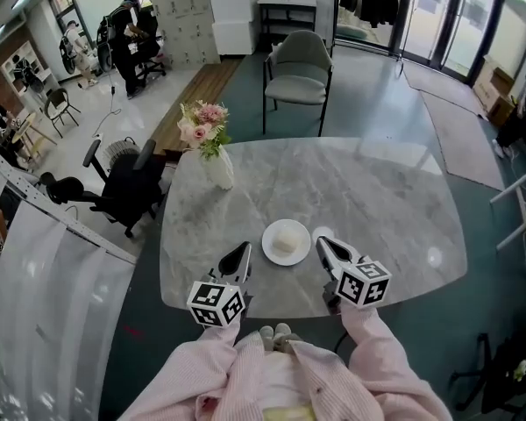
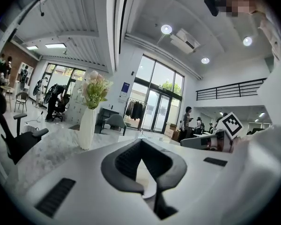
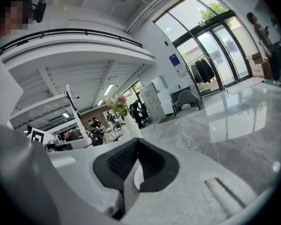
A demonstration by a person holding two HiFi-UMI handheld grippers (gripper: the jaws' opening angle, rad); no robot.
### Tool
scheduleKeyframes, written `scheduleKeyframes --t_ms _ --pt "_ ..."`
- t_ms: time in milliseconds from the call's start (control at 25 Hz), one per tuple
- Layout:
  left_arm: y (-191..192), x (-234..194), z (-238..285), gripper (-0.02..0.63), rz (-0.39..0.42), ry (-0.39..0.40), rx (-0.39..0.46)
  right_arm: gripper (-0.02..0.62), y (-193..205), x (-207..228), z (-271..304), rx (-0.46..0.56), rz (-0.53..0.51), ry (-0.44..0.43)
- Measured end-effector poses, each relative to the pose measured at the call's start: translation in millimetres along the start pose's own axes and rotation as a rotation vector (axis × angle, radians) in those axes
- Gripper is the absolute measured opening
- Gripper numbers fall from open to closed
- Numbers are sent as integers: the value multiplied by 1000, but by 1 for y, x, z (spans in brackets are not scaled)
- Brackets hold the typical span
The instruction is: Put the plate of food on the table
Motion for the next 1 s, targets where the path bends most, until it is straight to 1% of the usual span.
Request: scheduleKeyframes --t_ms 160,400,520,1000 --pt "-10 0 -5 -3 44 -14 20 6 -9 -1 -9 67 -16 -2" --pt "-18 -1 -10 -3 89 -39 52 5 -15 2 -19 130 -37 3" --pt "-20 -3 -12 -3 97 -51 69 6 -18 4 -22 156 -42 5" --pt "-24 -8 -9 -3 109 -78 81 5 -27 9 -23 183 -81 21"
Point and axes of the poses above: the fingertips, and each gripper's own axes: z forward along the fingers, x to its right, y out of its underside, the point moved 9 cm from there along -z, backward along the fingers, and after that the axes turned 1 degree about -y, right-handed, at the moved point
